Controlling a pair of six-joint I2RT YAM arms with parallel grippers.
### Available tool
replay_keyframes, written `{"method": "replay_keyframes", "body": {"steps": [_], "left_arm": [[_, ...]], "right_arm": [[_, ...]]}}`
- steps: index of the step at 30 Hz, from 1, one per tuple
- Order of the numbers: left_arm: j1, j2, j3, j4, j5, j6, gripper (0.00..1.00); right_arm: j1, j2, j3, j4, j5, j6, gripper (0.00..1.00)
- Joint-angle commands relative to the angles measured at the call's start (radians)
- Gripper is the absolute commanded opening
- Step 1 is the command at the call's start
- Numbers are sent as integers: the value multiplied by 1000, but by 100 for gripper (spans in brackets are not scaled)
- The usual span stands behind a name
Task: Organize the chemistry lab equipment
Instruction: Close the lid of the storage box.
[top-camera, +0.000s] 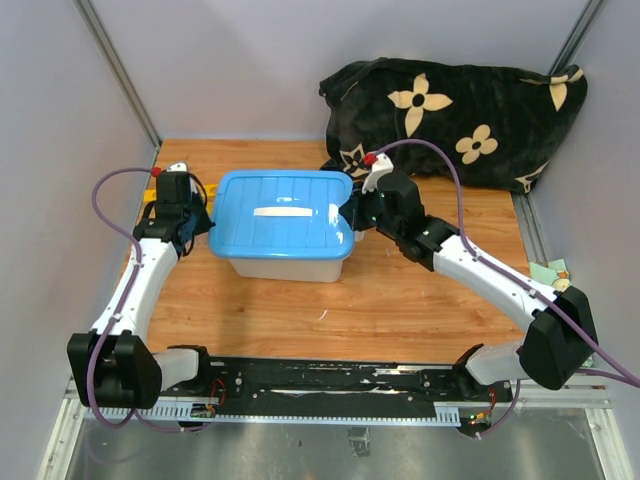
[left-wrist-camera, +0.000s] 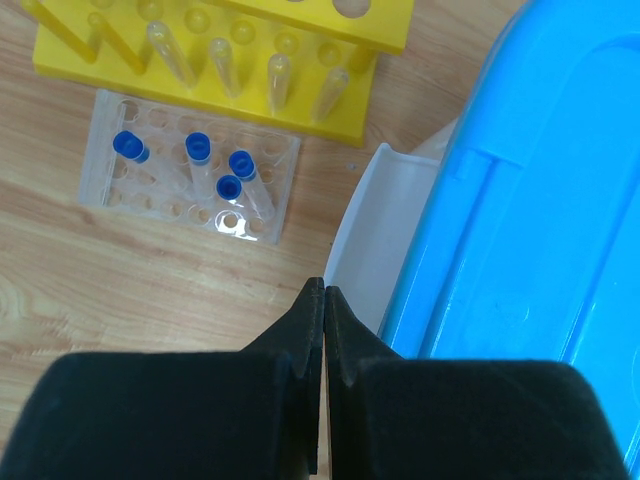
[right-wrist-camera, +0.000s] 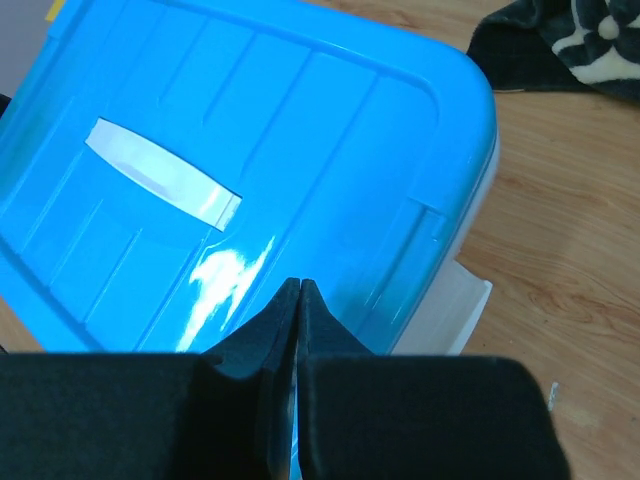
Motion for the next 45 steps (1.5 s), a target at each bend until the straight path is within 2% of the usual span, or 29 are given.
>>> {"method": "replay_keyframes", "body": {"steps": [1,13,23,33,40,45], "left_arm": [[-6,11,19,38,30,-11,0],[-7,36,34,50,72,-15,0],[-8,36,27,56,85,-16,0],[-8,31,19,68,-25,-8,0],[-8,13,2,147,-153,-25,0],[-7,-30,-1,248,-83,-48,0]], "right_arm": [[-32,-2,-6,75,-77,36,2],[-65,114,-12,63,-138,57,2],[-68,133,-18,38,-75,67,1],[-123,86,68,154,-89,71,2],[-192,107,72,283,-205,143,2],[-286,212,59,466,-434,354,1]]}}
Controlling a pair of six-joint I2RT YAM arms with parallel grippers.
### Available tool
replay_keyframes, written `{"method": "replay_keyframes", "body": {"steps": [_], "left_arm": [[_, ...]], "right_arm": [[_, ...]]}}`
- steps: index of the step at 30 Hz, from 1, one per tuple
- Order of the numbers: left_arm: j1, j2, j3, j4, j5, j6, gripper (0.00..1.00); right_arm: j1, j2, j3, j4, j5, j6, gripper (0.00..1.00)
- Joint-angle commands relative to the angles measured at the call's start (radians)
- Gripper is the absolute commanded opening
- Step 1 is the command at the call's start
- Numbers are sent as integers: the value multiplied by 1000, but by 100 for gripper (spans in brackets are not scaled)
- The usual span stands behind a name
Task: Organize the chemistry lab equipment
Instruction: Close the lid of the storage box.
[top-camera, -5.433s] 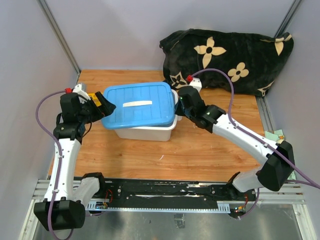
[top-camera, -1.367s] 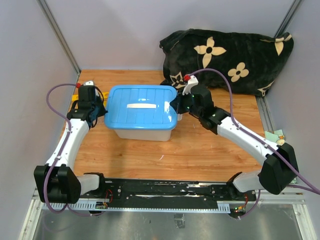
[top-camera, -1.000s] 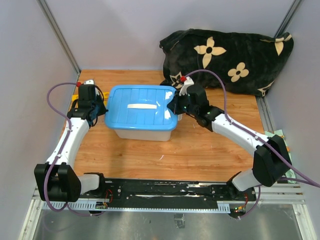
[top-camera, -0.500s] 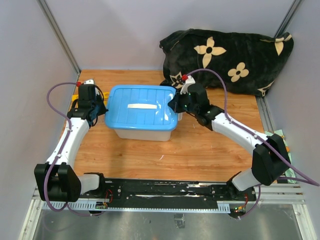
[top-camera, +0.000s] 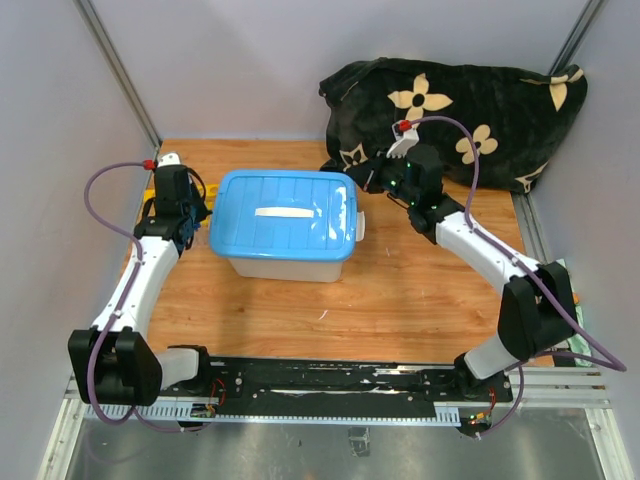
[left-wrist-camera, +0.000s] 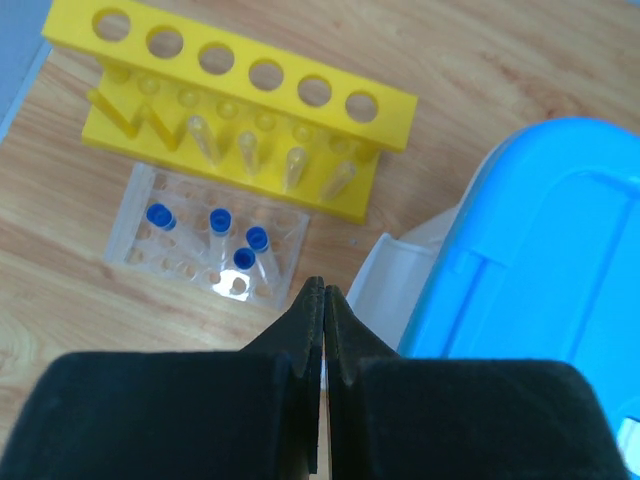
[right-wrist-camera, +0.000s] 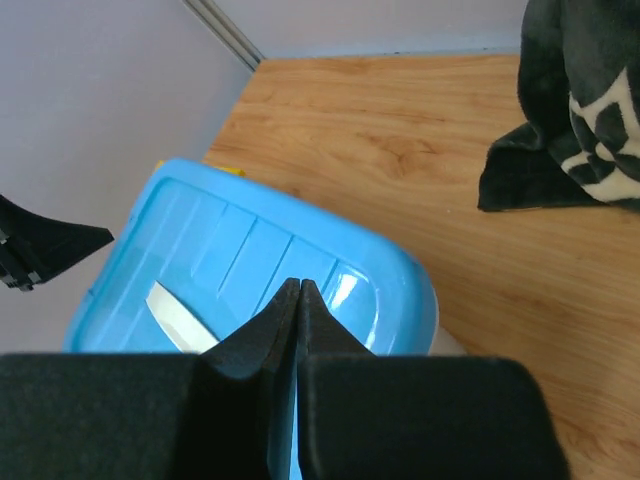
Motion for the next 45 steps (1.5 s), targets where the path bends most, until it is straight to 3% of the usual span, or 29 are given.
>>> {"method": "replay_keyframes", "body": {"steps": [1,5,7,12,18,45], "left_arm": [[-5,-64,-2,142,46,-34,0],[-5,-97,36,194,145,-38,2],[-5,-99,63,199,201,-34,10],[-5,-70,92,238,336,-48,18],[-5,-13,27,328,459,-93,20],[-5,128,-87,392,543,-126,20]], "right_arm": [[-78,98,17,177,-203,185,1],[-85,174,114,75,-265,148,1],[-85,214,165,44,-308,141,1],[-85,211,162,35,-315,127,1],[-85,216,175,-15,-328,99,1],[-85,320,172,-178,-297,40,1]]}}
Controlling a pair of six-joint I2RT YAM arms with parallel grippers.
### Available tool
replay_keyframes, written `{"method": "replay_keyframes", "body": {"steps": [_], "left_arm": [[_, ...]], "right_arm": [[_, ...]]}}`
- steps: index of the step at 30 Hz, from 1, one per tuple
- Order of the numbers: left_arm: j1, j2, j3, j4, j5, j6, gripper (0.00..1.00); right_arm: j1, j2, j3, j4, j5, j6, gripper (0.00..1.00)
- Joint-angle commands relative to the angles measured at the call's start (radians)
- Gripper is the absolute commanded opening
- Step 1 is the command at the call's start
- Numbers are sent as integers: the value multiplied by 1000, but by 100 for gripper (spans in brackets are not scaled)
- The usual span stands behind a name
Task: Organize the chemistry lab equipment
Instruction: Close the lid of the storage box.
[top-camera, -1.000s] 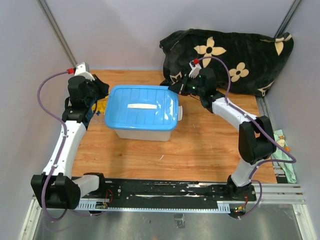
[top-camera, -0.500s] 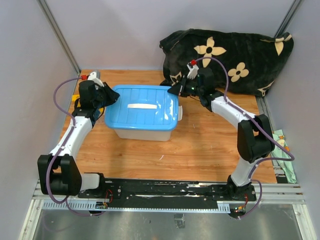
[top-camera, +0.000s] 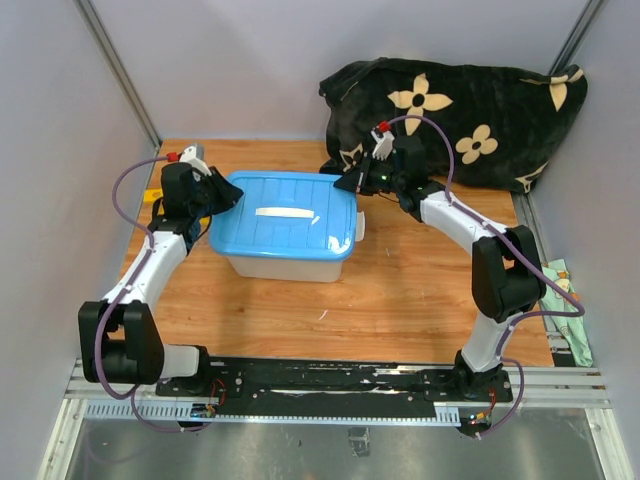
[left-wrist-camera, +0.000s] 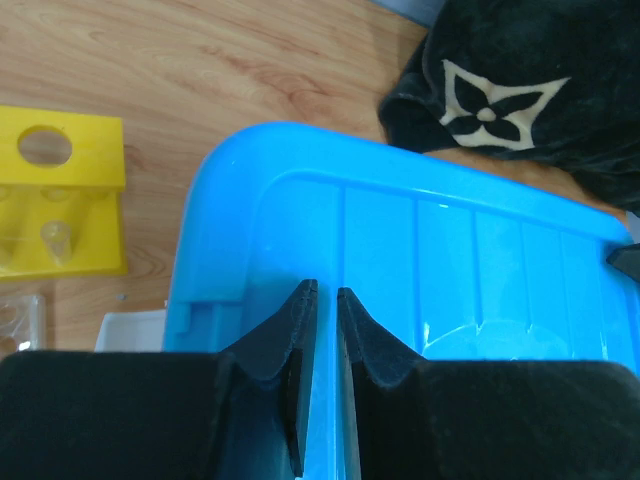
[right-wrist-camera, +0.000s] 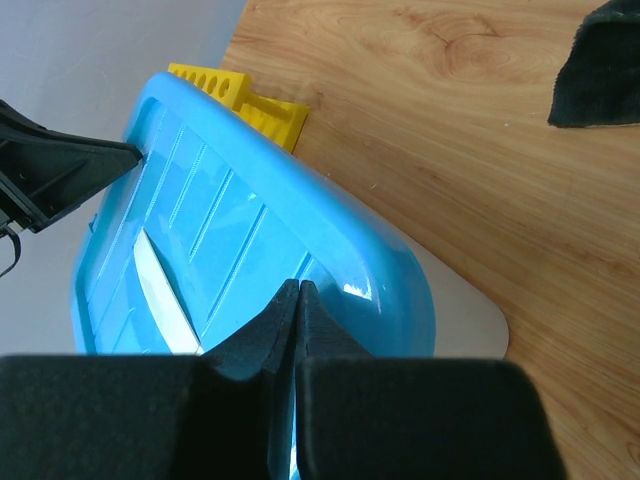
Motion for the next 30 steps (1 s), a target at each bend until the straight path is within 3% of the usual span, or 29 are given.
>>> {"method": "replay_keyframes", "body": {"steps": [1,8,9,10,13,15,16,22,25,27,30], "left_arm": [[-4,40,-14,17,34,-14,19],[-4,41,10,6,49,-35,22],[-4,33,21,1,51,-38,28],[-4,29,35,-7,53,-40,41],[-4,11,83,-23,69,-50,59],[-4,-1,120,-22,76,-66,96],[-3,-3,137,-20,78,-72,99],[26,-25,217,-57,78,-116,99],[61,-45,238,-62,22,-159,93],[67,-33,257,-87,4,-182,84],[69,0,273,-149,-4,-213,70]], "right_arm": [[-2,32,4,-112,34,-47,1],[-2,9,28,-142,27,-67,1],[-2,0,32,-153,26,-71,1],[-2,-11,36,-160,25,-75,1],[-2,-55,39,-171,16,-80,1],[-2,-80,53,-185,-4,-86,1],[-3,-88,66,-201,-19,-95,2],[-7,-141,104,-242,-130,-65,9],[-7,-167,154,-294,-160,-51,18],[-8,-168,218,-346,-185,-38,23],[-7,-130,316,-369,-282,21,23]]}}
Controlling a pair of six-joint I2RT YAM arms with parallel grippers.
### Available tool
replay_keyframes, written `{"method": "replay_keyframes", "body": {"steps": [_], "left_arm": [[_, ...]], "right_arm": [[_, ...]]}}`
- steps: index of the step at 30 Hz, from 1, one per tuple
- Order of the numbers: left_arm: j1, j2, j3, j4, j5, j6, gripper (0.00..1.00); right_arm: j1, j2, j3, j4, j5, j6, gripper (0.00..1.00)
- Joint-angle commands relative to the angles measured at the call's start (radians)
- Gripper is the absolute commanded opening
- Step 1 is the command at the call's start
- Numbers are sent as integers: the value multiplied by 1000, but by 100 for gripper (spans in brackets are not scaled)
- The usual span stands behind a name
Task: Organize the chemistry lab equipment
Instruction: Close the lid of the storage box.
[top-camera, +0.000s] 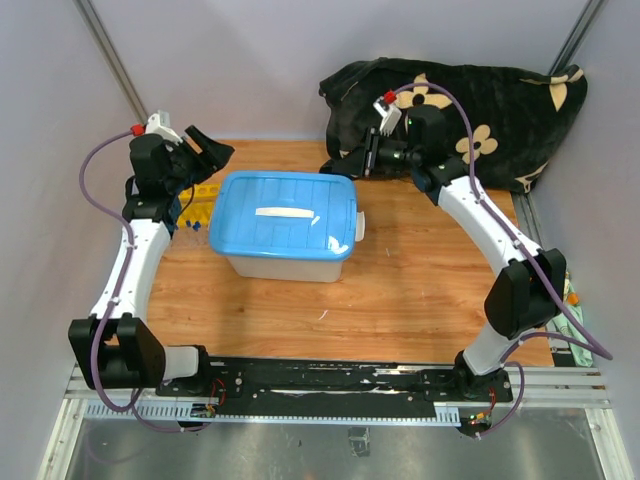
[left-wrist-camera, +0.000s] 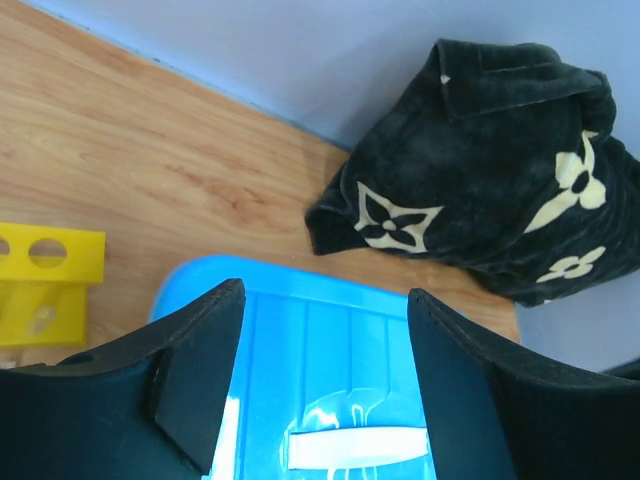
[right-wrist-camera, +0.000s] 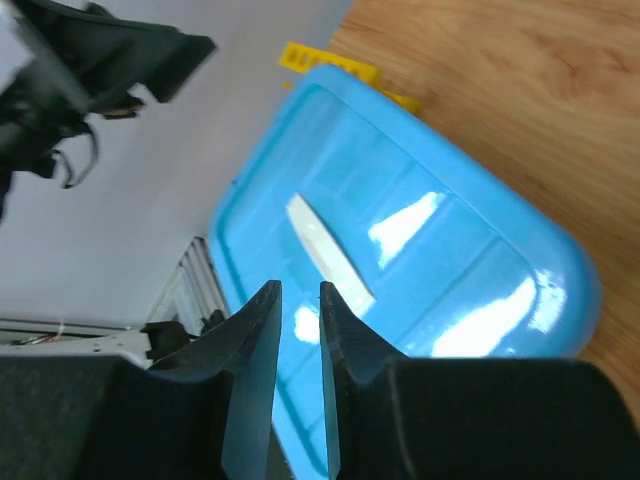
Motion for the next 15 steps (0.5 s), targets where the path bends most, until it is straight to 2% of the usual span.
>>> {"method": "replay_keyframes", "body": {"steps": [1,3,4,6,9,10,11,13,15], "left_arm": [[5,24,32,-86,-28,-54,65],[8,22,14,-97,-32,-46,62],[11,15,-2,-96,-29,-30,63],[45,0,-44,-90,9,-14,73],[214,-7,-162,-4,279,-100,91],[262,-7,-211,46,379,-141,95],[308,-10,-254,84,475,-181,98],[354,-40,-305,134,532,-208,99],[360,-61,-295,107,529,-180,99]], "right_arm": [[-6,14,136,-36,-180,99,22],[-7,19,144,-4,-229,139,23],[-10,9,127,5,-227,148,27],[-24,-30,84,20,-208,170,38],[-66,-74,-3,29,-225,208,49],[-82,-91,-44,28,-232,209,50],[-95,-111,-82,24,-234,207,57],[-119,-144,-132,-28,-228,159,63],[-130,-172,-152,-109,-212,89,64]]}}
